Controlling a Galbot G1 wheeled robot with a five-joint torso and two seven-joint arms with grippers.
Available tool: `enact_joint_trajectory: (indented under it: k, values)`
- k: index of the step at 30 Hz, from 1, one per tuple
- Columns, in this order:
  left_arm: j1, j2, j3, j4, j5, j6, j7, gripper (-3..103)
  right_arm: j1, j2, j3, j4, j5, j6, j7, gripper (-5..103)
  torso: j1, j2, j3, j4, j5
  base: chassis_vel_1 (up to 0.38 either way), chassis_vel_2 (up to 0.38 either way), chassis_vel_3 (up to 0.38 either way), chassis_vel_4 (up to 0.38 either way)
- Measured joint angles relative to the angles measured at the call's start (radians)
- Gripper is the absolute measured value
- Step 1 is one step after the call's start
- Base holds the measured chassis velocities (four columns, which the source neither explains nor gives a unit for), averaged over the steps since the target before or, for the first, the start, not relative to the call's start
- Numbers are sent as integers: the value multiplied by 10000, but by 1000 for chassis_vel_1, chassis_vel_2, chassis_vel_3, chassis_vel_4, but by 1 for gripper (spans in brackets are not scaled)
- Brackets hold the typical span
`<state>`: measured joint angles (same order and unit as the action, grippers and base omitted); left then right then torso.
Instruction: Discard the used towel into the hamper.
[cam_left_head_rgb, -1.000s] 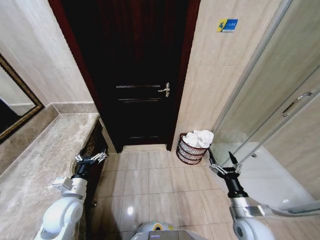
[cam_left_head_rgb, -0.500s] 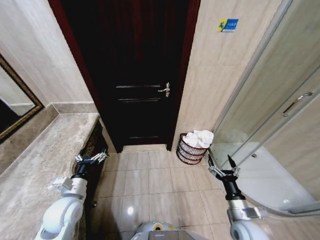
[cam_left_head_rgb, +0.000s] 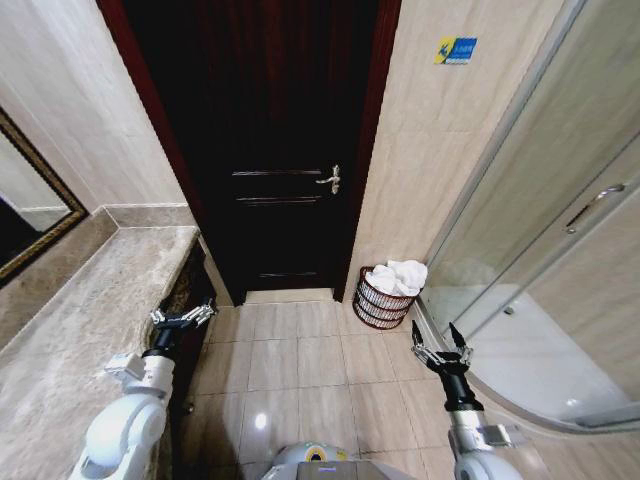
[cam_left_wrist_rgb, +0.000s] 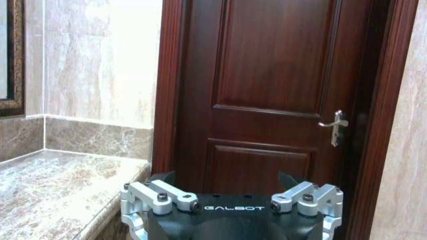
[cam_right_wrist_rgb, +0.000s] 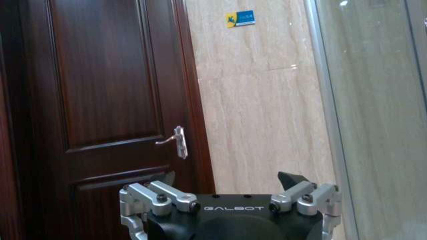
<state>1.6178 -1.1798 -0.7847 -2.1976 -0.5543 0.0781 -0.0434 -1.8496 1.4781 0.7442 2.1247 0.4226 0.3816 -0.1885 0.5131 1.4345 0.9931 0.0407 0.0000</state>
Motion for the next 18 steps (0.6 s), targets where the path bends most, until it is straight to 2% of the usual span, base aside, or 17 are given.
enact_joint_trajectory:
  k: [18]
  values:
    - [0, 0, 0, 0, 0, 0, 0, 100, -1, -9, 9, 16, -4, -14, 15, 100, 0, -1, 0, 0, 0, 0, 0, 0, 0]
